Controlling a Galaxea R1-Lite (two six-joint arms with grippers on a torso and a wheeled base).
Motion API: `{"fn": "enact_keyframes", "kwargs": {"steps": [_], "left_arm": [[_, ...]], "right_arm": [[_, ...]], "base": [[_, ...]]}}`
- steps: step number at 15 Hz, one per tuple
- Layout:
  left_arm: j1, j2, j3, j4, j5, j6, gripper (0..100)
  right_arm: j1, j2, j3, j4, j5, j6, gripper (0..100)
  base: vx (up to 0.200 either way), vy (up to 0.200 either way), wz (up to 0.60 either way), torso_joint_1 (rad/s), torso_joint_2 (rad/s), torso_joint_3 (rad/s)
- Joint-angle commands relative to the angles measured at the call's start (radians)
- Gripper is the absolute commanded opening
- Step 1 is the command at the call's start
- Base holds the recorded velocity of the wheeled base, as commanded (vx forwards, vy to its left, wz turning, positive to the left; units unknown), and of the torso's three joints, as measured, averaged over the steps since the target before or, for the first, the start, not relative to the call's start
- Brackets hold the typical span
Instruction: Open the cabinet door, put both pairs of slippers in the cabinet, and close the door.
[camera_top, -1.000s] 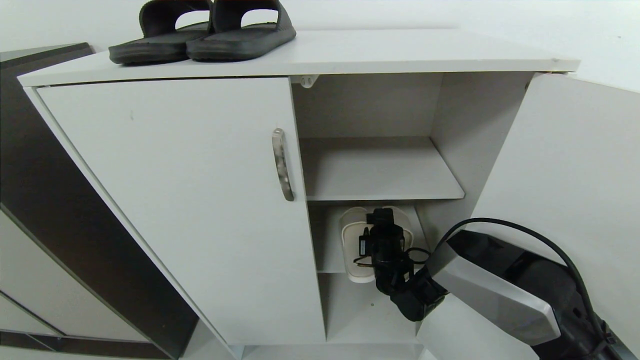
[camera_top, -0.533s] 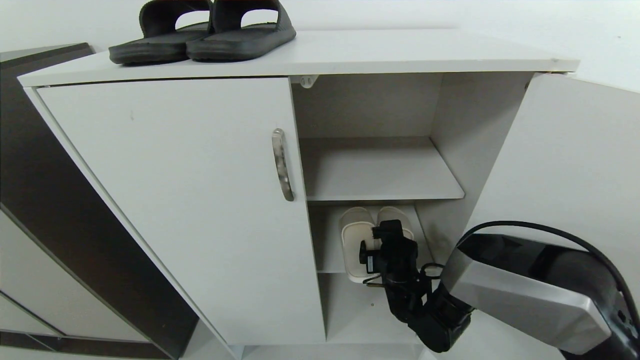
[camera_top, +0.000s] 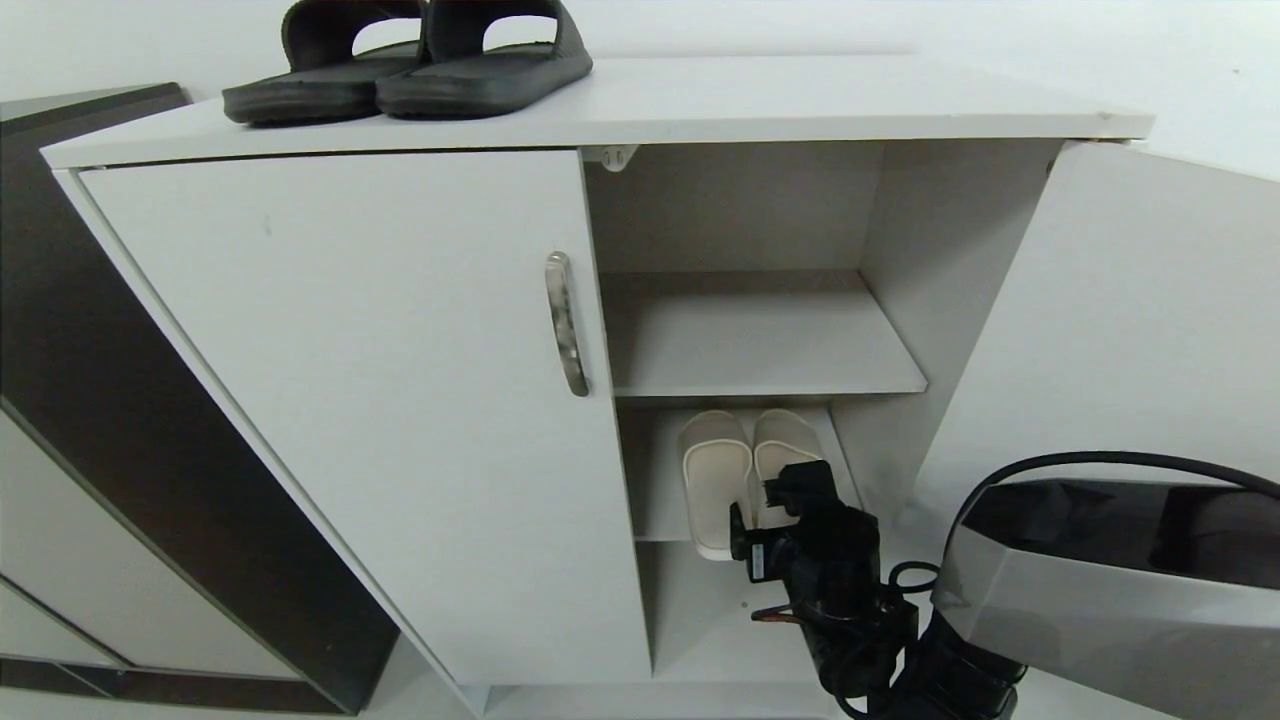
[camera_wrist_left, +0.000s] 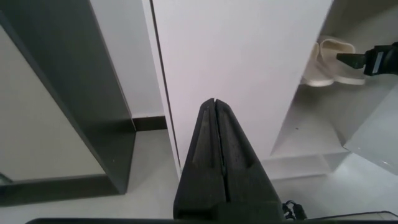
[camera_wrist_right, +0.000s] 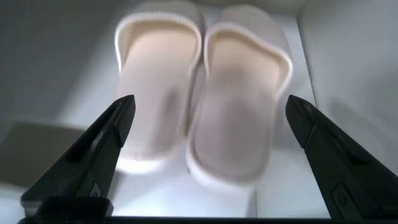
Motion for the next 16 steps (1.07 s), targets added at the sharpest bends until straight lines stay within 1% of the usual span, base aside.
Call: {"fn": "enact_keyframes", "kwargs": {"steps": [1, 6, 16], "left_arm": [[0.000, 0.001, 0.000, 0.000, 0.000, 0.000, 0], [0.000, 0.001, 0.000, 0.000, 0.000, 0.000, 0], [0.000, 0.000, 0.000, 0.000, 0.003, -0.005, 0]], "right_arm": [[0.001, -0.009, 0.003, -0.001, 0.000, 0.000, 100], [0.002, -0.001, 0.005, -0.001, 0.000, 0.000, 100], [0.001, 0.023, 0.009, -0.030, -0.002, -0.001, 100]], "base": [[-0.200, 0.000, 0.00, 0.002, 0.00, 0.002], [-0.200, 0.000, 0.00, 0.000, 0.01, 0.000], [0.000, 0.000, 0.00, 0.000, 0.00, 0.000]]}}
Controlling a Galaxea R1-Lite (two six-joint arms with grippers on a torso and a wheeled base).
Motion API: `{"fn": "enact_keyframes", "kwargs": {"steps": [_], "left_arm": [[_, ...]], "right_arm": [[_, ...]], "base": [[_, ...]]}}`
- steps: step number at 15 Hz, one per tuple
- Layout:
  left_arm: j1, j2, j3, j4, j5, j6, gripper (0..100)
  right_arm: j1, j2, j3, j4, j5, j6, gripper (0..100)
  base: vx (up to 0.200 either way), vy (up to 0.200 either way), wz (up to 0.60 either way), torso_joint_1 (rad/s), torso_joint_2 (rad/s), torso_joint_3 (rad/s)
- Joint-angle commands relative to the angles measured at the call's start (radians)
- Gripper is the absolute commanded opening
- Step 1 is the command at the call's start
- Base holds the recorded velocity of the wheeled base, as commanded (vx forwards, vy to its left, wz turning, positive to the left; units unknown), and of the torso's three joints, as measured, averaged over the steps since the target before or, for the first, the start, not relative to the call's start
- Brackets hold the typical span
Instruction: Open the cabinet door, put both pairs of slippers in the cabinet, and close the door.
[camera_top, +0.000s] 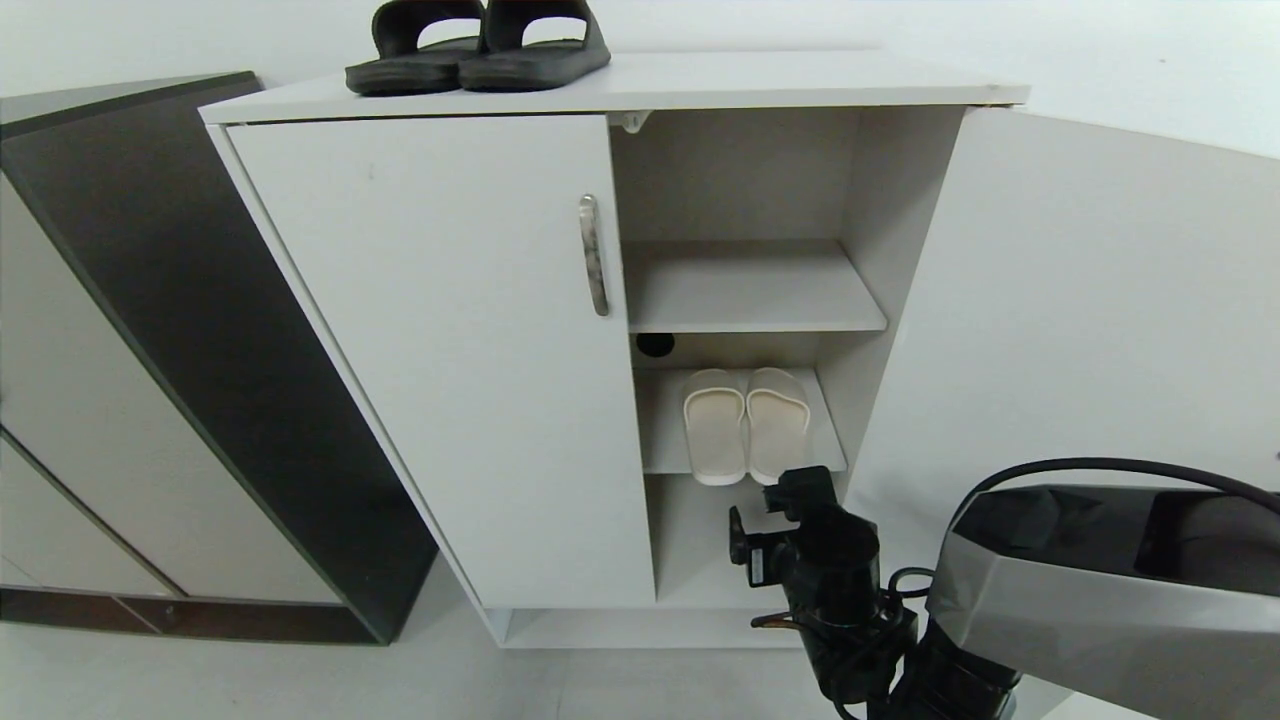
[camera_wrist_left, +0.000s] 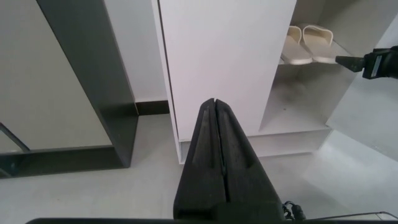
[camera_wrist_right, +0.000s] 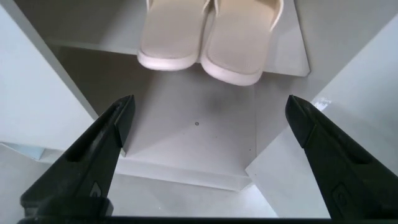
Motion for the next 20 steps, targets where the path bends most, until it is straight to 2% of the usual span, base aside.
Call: {"fn": "enact_keyframes", "kwargs": {"steps": [1, 10, 20], "left_arm": [[0.000, 0.001, 0.000, 0.000, 0.001, -0.001, 0], [0.000, 0.001, 0.000, 0.000, -0.001, 0.001, 0], [0.000, 0.000, 0.000, 0.000, -0.001, 0.002, 0]], "right_arm": [[0.001, 0.007, 0.000, -0.001, 0.000, -0.001, 100], [-0.004, 0.031, 0.011, -0.007, 0.000, -0.002, 100], [-0.013, 0.031, 0.012, -0.018, 0.000, -0.002, 100]], "base": [[0.000, 0.000, 0.00, 0.000, 0.00, 0.000], [0.000, 0.000, 0.00, 0.000, 0.00, 0.000], [0.000, 0.000, 0.00, 0.001, 0.00, 0.156]]}}
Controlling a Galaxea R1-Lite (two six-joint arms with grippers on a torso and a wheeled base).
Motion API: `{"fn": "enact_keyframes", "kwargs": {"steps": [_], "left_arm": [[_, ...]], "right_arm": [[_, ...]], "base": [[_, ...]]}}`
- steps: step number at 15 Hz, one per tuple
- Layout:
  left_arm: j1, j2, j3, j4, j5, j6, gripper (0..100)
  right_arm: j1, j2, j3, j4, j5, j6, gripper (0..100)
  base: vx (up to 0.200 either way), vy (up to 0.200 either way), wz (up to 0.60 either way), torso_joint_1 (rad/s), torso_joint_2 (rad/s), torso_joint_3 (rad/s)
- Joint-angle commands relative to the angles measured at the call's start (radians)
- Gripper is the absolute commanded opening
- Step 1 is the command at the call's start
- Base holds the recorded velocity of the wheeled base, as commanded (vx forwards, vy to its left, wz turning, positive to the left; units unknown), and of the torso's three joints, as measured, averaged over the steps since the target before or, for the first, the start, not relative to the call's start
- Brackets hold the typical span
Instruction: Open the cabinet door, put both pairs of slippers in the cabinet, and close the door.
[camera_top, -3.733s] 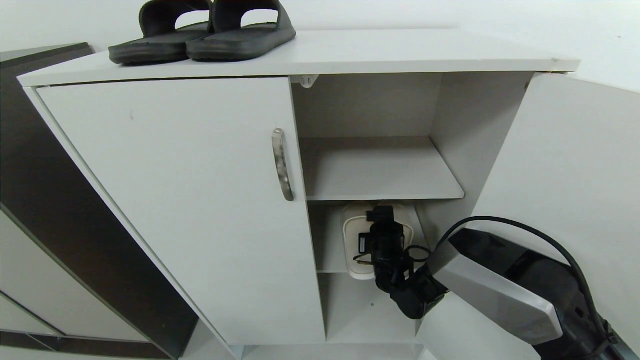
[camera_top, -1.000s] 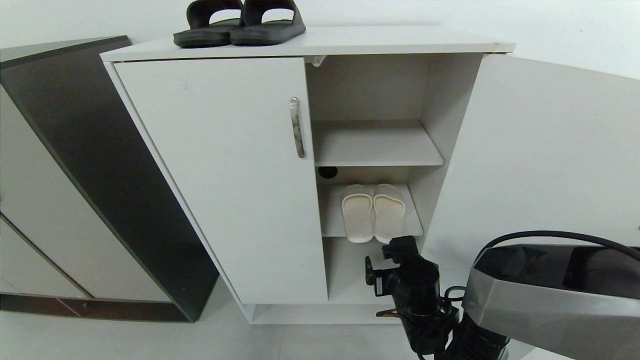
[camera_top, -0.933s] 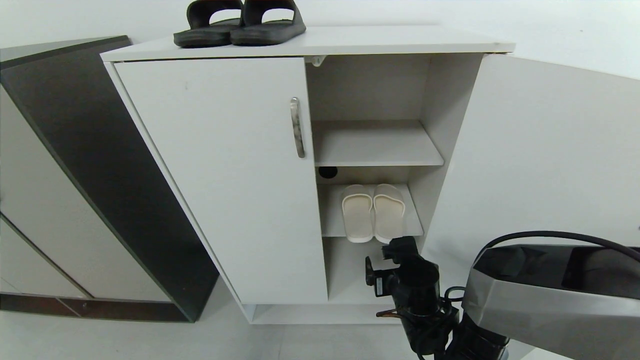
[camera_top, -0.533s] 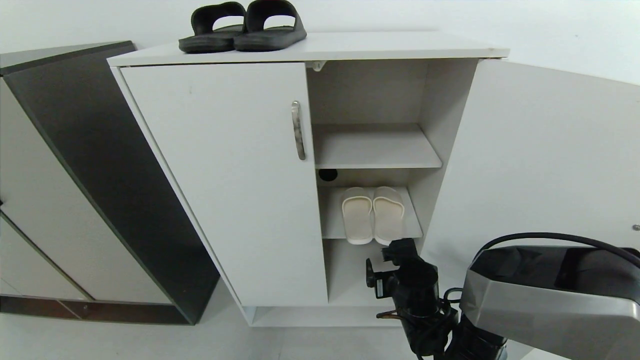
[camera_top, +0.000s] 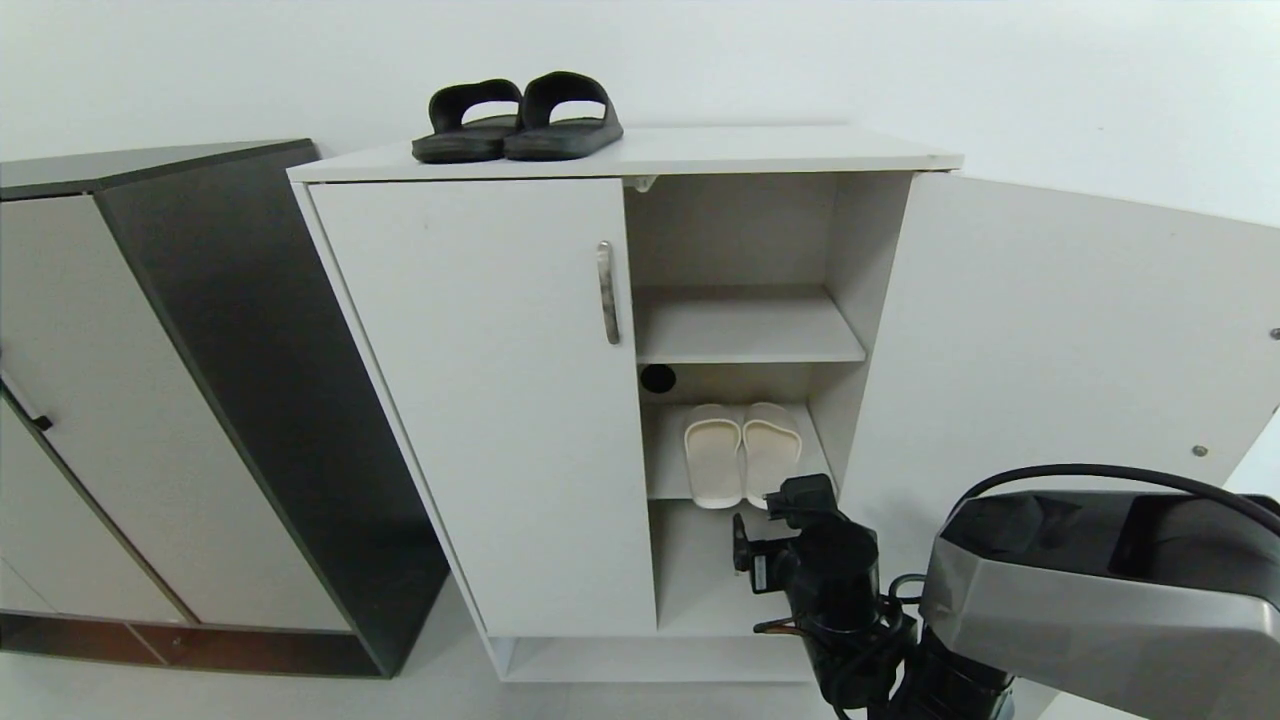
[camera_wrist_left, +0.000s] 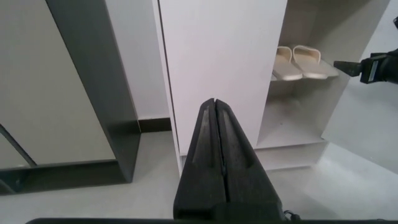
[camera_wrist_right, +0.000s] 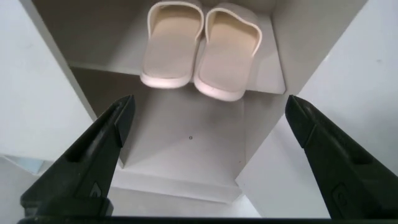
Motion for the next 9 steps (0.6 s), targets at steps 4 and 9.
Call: {"fn": "enact_keyframes", "kwargs": {"steps": [4, 9], "left_arm": [[0.000, 0.000, 0.000, 0.000, 0.000, 0.000, 0], [0.000, 0.001, 0.000, 0.000, 0.000, -0.002, 0]], "right_arm": [[0.000, 0.001, 0.014, -0.009, 0.001, 0.000, 100], [-0.004, 0.016, 0.019, -0.015, 0.000, 0.000, 100]], "base": [[0.000, 0.000, 0.00, 0.000, 0.01, 0.054], [0.000, 0.000, 0.00, 0.000, 0.00, 0.000]]}}
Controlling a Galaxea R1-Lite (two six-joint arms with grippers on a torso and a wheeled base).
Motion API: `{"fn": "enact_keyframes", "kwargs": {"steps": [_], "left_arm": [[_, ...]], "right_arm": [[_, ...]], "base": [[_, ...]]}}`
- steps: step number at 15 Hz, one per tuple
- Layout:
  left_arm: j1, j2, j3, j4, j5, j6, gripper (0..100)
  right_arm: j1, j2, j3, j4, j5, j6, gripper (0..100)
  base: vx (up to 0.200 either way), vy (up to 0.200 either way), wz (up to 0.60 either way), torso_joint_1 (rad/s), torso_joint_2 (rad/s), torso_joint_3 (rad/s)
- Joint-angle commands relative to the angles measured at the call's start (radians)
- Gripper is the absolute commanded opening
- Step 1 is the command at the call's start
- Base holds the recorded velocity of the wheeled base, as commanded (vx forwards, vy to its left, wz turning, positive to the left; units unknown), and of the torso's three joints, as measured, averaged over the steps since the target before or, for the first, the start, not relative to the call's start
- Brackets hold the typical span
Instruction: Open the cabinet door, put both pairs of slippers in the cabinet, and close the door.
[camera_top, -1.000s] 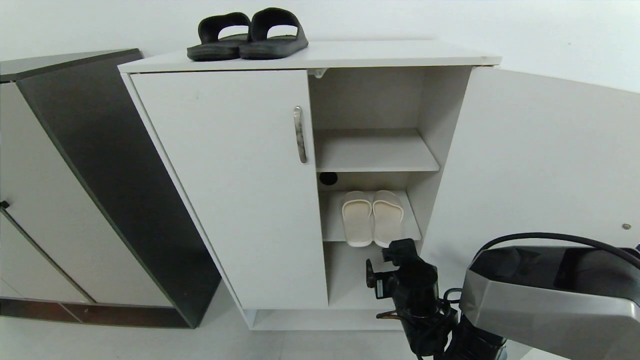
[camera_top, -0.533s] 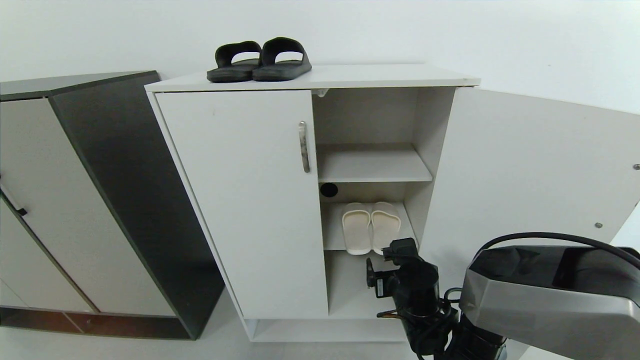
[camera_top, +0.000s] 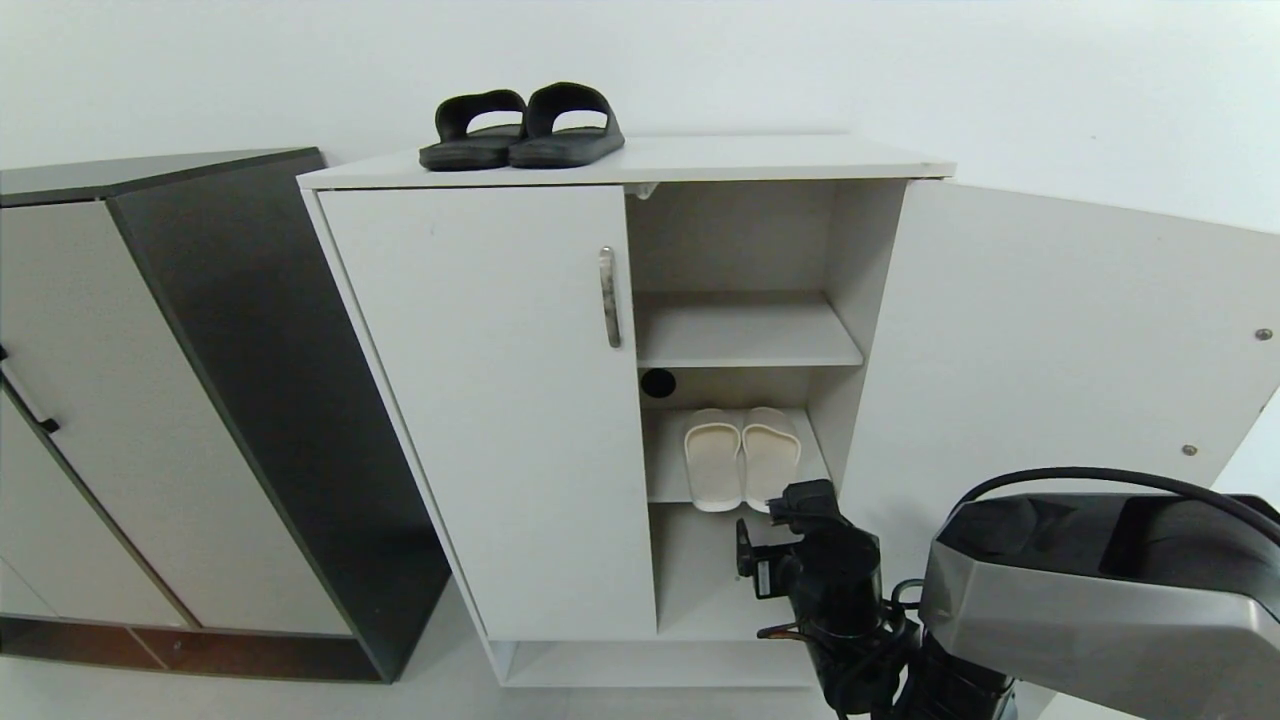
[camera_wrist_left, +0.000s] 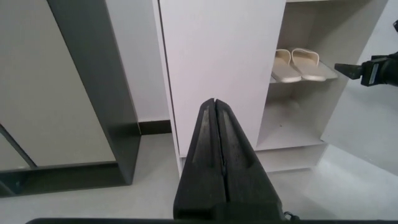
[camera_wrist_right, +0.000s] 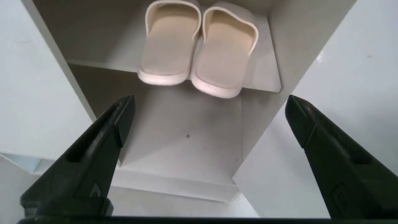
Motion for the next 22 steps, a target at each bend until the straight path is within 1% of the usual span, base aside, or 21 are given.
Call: {"fn": "enact_keyframes", "kwargs": {"steps": [1, 7, 10, 12, 19, 20, 22], "left_arm": [[0.000, 0.001, 0.000, 0.000, 0.000, -0.001, 0], [0.000, 0.000, 0.000, 0.000, 0.000, -0.001, 0], [0.000, 0.001, 0.000, 0.000, 0.000, -0.001, 0], [0.000, 0.001, 0.000, 0.000, 0.000, -0.001, 0], [0.000, 0.001, 0.000, 0.000, 0.000, -0.001, 0], [0.000, 0.000, 0.000, 0.000, 0.000, -0.001, 0], [0.000, 0.001, 0.000, 0.000, 0.000, -0.001, 0]], "right_arm": [[-0.002, 0.008, 0.003, -0.001, 0.000, 0.000, 100], [-0.002, 0.011, 0.011, -0.026, 0.000, -0.008, 100], [-0.013, 0.027, 0.020, -0.072, 0.001, -0.046, 100], [-0.024, 0.062, 0.020, -0.124, 0.001, -0.097, 100], [-0.028, 0.065, 0.024, -0.124, 0.009, -0.103, 100], [-0.028, 0.056, 0.046, -0.124, 0.021, -0.101, 100], [-0.028, 0.051, 0.049, -0.124, 0.048, -0.100, 100]], "base": [[0.000, 0.200, 0.00, 0.002, 0.01, 0.002], [0.000, 0.200, 0.00, 0.002, 0.01, 0.004], [0.000, 0.200, 0.00, 0.004, 0.01, 0.004], [0.000, 0.200, 0.00, 0.002, 0.00, 0.002], [0.000, 0.200, 0.00, 0.002, 0.00, 0.002], [0.000, 0.200, 0.00, 0.007, 0.00, -0.002], [0.000, 0.000, 0.00, 0.000, 0.00, 0.000]]}}
